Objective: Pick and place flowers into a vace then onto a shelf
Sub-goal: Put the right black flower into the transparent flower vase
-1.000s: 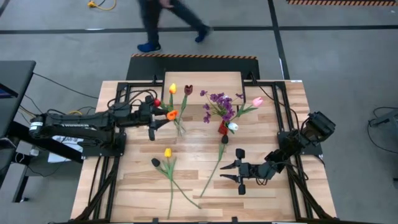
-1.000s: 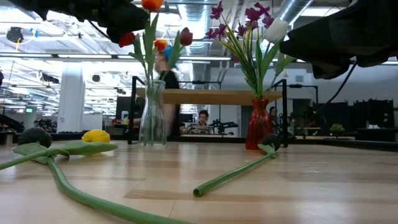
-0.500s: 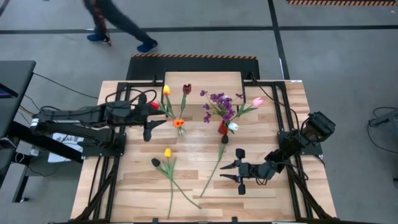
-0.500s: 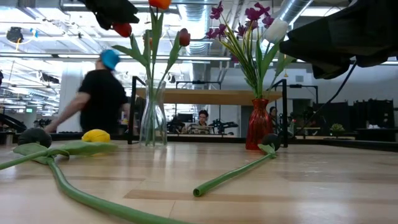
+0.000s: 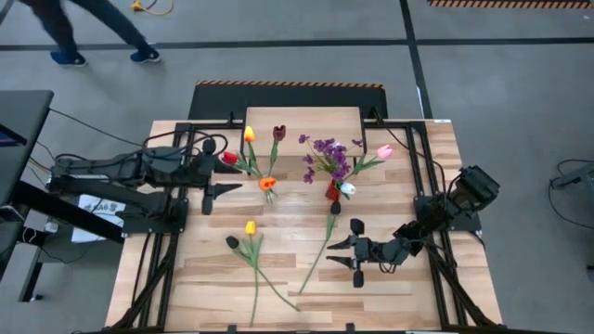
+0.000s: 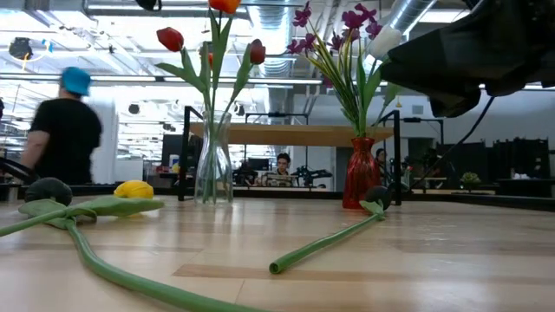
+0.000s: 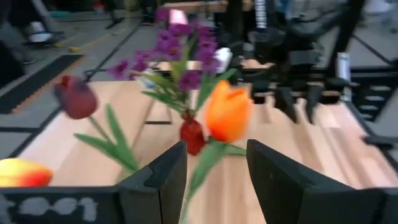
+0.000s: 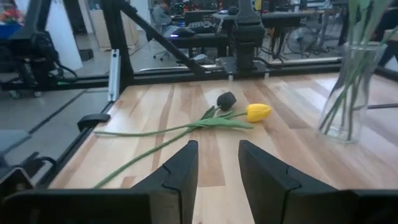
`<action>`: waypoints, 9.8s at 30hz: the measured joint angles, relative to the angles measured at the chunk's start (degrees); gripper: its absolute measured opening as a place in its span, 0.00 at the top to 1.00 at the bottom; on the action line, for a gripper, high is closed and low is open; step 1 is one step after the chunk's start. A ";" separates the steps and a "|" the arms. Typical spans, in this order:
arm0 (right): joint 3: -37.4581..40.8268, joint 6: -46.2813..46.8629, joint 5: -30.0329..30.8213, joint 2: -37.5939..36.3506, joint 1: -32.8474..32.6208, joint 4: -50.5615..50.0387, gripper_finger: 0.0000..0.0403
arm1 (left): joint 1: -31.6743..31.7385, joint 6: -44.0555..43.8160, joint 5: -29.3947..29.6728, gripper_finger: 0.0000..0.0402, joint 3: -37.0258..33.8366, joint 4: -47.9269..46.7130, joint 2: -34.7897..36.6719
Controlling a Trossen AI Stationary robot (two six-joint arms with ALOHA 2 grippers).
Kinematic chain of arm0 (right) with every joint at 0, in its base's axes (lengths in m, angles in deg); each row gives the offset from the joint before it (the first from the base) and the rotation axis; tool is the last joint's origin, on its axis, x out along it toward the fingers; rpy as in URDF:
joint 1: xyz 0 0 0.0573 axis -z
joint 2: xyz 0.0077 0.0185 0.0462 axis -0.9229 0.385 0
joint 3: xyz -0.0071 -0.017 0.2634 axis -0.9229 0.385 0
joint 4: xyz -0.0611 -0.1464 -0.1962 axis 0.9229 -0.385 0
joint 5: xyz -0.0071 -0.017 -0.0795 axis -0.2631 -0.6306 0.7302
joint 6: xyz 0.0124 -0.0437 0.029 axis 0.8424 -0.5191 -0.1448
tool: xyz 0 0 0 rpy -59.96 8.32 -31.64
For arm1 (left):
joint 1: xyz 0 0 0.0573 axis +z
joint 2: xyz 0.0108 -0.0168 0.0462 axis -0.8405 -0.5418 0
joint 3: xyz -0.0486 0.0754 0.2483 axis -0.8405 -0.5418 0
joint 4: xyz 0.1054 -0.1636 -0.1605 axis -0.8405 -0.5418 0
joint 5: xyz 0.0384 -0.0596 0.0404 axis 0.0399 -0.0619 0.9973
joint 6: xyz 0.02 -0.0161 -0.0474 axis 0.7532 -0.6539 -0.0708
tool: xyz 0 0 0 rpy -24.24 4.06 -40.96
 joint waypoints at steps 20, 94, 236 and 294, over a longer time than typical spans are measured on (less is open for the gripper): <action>-12.28 18.77 7.65 4.56 0.29 -32.74 0.73 | -10.90 -7.92 -2.28 0.61 1.26 -4.99 0.50; -12.48 70.98 1.90 4.74 13.91 -56.32 0.73 | -14.85 -13.09 -1.86 0.61 1.19 -6.20 0.33; -81.07 -6.20 0.10 2.16 11.90 -88.15 1.00 | -10.09 -3.22 -13.38 0.65 1.19 46.61 -19.56; -81.07 11.45 -1.29 2.32 4.56 -108.06 0.60 | -10.31 5.73 31.04 1.00 27.18 -5.59 -13.86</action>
